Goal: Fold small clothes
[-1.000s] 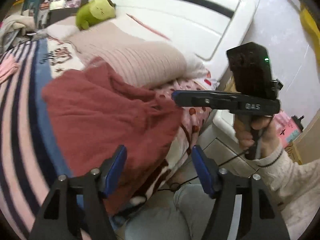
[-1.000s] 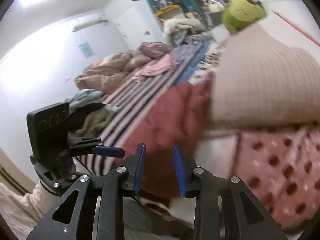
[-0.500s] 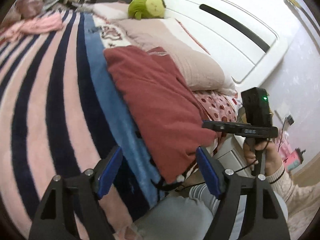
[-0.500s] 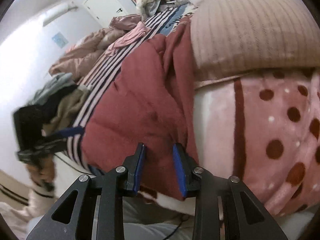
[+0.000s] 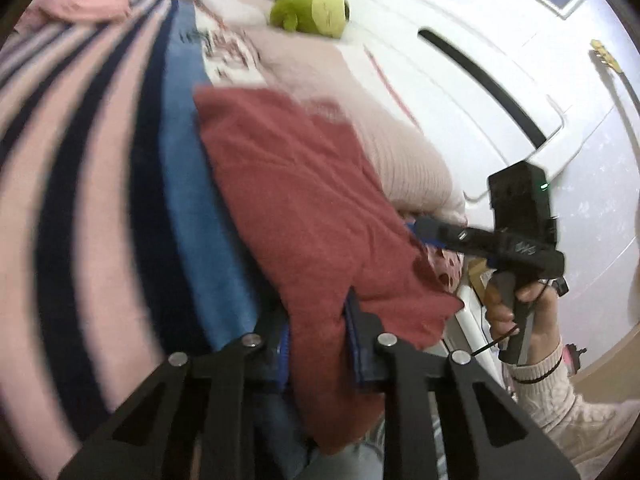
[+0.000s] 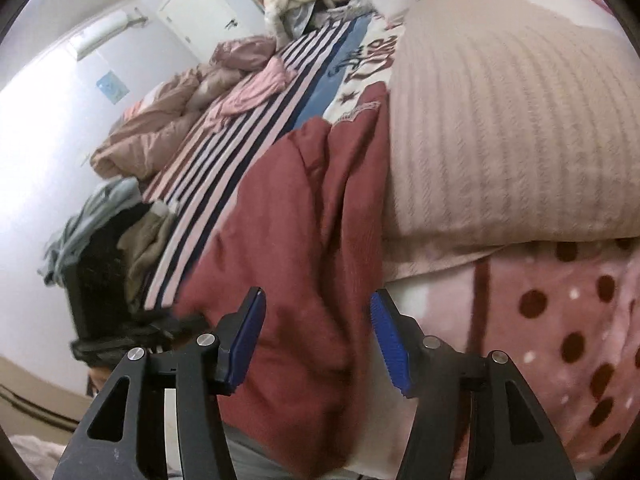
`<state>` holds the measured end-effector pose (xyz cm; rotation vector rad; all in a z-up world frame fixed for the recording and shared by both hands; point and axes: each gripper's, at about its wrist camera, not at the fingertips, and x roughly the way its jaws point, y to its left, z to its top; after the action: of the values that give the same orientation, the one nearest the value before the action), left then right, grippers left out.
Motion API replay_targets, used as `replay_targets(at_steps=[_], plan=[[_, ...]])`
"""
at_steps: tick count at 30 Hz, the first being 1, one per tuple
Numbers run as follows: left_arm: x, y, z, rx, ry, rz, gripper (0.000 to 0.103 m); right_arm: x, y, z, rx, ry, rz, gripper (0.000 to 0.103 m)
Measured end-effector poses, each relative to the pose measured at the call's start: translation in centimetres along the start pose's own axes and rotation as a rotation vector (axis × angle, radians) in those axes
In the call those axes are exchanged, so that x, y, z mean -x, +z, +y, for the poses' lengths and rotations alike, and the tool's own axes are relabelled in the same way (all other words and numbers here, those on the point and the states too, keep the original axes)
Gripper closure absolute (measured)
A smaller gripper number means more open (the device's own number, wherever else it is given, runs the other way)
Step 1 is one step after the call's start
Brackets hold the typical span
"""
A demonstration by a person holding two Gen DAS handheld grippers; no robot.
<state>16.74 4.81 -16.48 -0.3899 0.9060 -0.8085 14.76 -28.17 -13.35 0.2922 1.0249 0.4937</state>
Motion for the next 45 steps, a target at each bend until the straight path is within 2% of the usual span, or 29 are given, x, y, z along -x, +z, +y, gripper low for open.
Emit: replay_targets(at_steps=[2, 5, 7, 9, 10, 11, 15, 16, 17, 18, 19, 21, 24, 29, 32, 34, 37, 40, 42, 45], plan=[[3.0, -1.0, 0.5, -0.014, 0.037, -0.022, 0.084, -0.5, 0.0, 0.6, 0.010, 0.015, 0.020, 0.052], [6.1, -2.4, 1.5, -0.012, 0.070, -0.006, 0.083, -1.3, -0.1, 1.1, -0.011, 0.072, 0.038, 0.052], [6.8, -3.0, 2.0, -0.020, 0.089, 0.020, 0.078, -2.8, -0.1, 1.8, -0.024, 0.117, 0.064, 0.046], [7.1, -3.1, 2.5, -0.010, 0.088, 0.024, 0.065, -4.5, -0.2, 2.2, -0.038, 0.143, 0.105, 0.036], [7.2, -3.0, 2.7, 0.004, 0.081, 0.019, 0.046, -5.6, -0.3, 2.5, -0.044, 0.151, 0.133, 0.035], [7.4, -3.1, 3.0, 0.013, 0.079, 0.014, 0.039, -6.4, -0.3, 2.8, -0.046, 0.159, 0.150, 0.035], [6.2, -3.4, 3.7, 0.030, 0.063, 0.033, 0.042, -9.0, 0.4, 4.1, -0.047, 0.199, 0.189, 0.032], [5.7, -3.3, 3.5, 0.024, 0.061, 0.033, 0.050, -9.6, 0.8, 4.4, -0.044, 0.196, 0.195, 0.033], [5.3, -3.1, 3.4, 0.026, 0.049, 0.029, 0.067, -10.0, 1.1, 4.5, -0.040, 0.192, 0.199, 0.035], [5.0, -3.0, 3.4, 0.037, 0.023, 0.029, 0.075, -10.6, 1.4, 4.8, -0.042, 0.189, 0.204, 0.044], [4.6, -2.8, 3.5, 0.054, 0.007, 0.025, 0.077, -11.2, 1.6, 4.9, -0.046, 0.191, 0.209, 0.051], [4.4, -2.3, 3.1, 0.033, 0.035, 0.012, 0.082, -12.3, 2.1, 5.3, -0.055, 0.197, 0.215, 0.081], [6.1, -1.2, 0.9, -0.024, 0.061, -0.046, 0.084, -11.8, 2.8, 6.7, -0.022, 0.183, 0.182, 0.086], [13.3, 3.2, -5.4, -0.186, 0.145, -0.161, 0.084, -6.5, 6.3, 12.8, 0.095, 0.255, 0.027, 0.087], [20.0, 5.7, -8.6, -0.264, 0.237, -0.242, 0.084, -3.4, 9.3, 18.4, 0.184, 0.312, -0.061, 0.087], [24.3, 6.8, -9.7, -0.279, 0.284, -0.287, 0.084, -1.8, 11.2, 22.8, 0.240, 0.358, -0.113, 0.087], [31.0, 8.0, -10.2, -0.279, 0.360, -0.356, 0.084, -0.7, 13.4, 29.8, 0.315, 0.417, -0.159, 0.087], [37.1, 8.2, -9.3, -0.246, 0.445, -0.400, 0.084, -1.7, 14.9, 36.3, 0.365, 0.467, -0.155, 0.087], [40.4, 7.5, -7.7, -0.196, 0.480, -0.407, 0.084, -3.6, 15.2, 40.2, 0.378, 0.489, -0.124, 0.087], [44.3, 6.4, -3.2, -0.067, 0.540, -0.400, 0.083, -7.8, 15.0, 44.5, 0.361, 0.489, -0.042, 0.087]])
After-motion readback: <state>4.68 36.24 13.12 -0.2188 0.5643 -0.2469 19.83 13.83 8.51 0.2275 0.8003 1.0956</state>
